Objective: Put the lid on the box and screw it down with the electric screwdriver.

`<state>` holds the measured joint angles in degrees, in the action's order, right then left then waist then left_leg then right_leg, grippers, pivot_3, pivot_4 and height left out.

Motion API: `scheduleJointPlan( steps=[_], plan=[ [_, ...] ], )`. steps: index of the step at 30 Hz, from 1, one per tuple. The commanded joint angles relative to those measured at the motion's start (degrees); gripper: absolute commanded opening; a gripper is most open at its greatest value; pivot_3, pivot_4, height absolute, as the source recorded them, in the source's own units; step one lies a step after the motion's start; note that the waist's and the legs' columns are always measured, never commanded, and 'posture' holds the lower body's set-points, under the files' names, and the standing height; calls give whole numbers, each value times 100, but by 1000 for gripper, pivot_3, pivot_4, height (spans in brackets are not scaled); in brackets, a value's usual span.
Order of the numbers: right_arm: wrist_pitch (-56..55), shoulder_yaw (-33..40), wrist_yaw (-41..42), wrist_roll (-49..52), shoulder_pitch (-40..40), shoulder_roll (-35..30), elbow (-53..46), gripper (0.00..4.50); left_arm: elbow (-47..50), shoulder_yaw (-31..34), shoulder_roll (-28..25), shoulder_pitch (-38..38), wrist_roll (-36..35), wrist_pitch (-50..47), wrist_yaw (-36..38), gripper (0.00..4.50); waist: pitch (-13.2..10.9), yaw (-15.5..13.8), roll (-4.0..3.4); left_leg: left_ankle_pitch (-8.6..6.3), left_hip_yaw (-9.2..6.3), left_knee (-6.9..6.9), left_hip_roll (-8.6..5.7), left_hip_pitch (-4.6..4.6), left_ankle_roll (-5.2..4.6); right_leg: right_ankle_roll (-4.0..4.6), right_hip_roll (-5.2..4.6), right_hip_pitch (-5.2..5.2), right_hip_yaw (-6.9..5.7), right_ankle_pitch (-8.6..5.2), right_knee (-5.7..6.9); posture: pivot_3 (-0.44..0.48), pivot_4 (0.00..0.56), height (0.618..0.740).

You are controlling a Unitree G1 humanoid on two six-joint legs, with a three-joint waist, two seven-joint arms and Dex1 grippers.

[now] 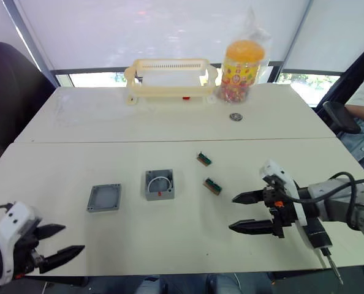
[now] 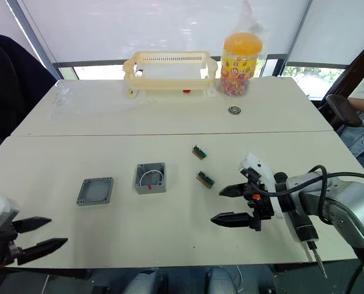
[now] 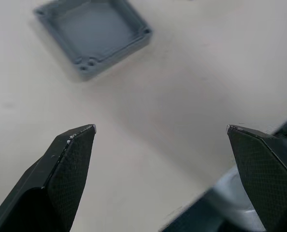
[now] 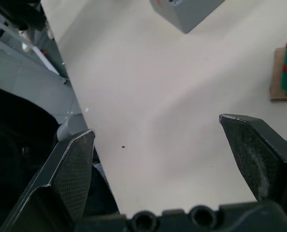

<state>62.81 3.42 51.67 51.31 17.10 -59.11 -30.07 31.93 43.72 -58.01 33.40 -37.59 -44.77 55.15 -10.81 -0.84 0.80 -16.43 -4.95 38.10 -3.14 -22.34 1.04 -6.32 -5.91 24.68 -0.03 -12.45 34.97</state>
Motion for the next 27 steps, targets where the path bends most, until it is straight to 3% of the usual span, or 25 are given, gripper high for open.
scheduleJointPlan(
  steps=[1, 3, 6, 8, 10, 12, 15, 19, 27],
  plan=[
    [182, 379, -322, 321, 79, 125, -249, 4500, -335, -259, -694, -446, 296, 285, 517, 4463, 0, 3, -1, 0, 0, 0, 0, -1, 0, 0, 0, 3, 2, 0, 0, 0, 150, 740],
    [310, 413, -528, 490, 129, 207, -441, 4500, -645, -610, -1297, -1010, 302, 261, 792, 4463, -1, 10, 0, 0, 0, 0, 0, -6, 0, 0, 0, 6, 0, 0, 0, 0, 150, 740],
    [443, 375, -982, 795, 214, 432, -952, 4500, -1170, -1751, -2429, -2572, 18, 477, 1455, 4463, -7, 8, 6, 1, 4, 0, -1, -9, -1, 0, 3, 8, -5, 0, 6, 0, 150, 740],
    [513, 262, -1314, 913, 307, 628, -1198, 4500, -1419, -2706, -2627, -3778, 117, 755, 1770, 4463, -10, 27, -1, 1, 7, -1, 0, -7, 0, 0, 4, 10, -4, 1, 5, 0, 150, 740],
    [508, 57, -1711, 872, 437, 917, -1377, 4500, -1673, -3825, -2335, -5194, 589, 910, 2077, 4463, -12, 72, -16, 0, 15, -8, -2, -6, -3, -4, 3, 11, 4, 2, 0, 0, 150, 740],
    [398, -192, -2142, 680, 522, 1301, -1507, 4500, -1985, -4838, -1695, -6494, 1180, 1052, 2349, 4463, -12, 81, -17, 0, 25, -11, -7, 1, -4, -19, 4, 7, 5, 10, 6, 0, 150, 740],
    [446, -592, -2777, 300, 619, 1742, -1582, 4500, -2390, -6000, -754, -7696, 1884, 970, 2616, 4463, -11, 64, -12, 3, 17, -5, -13, 1, -1, -30, 15, 9, 2, 18, 30, 0, 150, 740],
    [656, -822, -3344, 95, 728, 2067, -1638, 4500, -2840, -6783, -9, -8277, 2547, 1162, 2802, 4463, -12, 104, -9, 3, 16, 1, -12, -7, -2, -30, 20, 13, 5, 18, 26, 0, 150, 740],
    [813, -895, -3793, -71, 461, 2222, -1773, 4500, -3459, -7401, 1043, -8752, 3196, 1268, 2922, 4463, -13, 160, -6, 1, 6, 1, -10, -7, -7, -33, 22, 17, 5, 17, 36, 0, 150, 740]
  ],
)
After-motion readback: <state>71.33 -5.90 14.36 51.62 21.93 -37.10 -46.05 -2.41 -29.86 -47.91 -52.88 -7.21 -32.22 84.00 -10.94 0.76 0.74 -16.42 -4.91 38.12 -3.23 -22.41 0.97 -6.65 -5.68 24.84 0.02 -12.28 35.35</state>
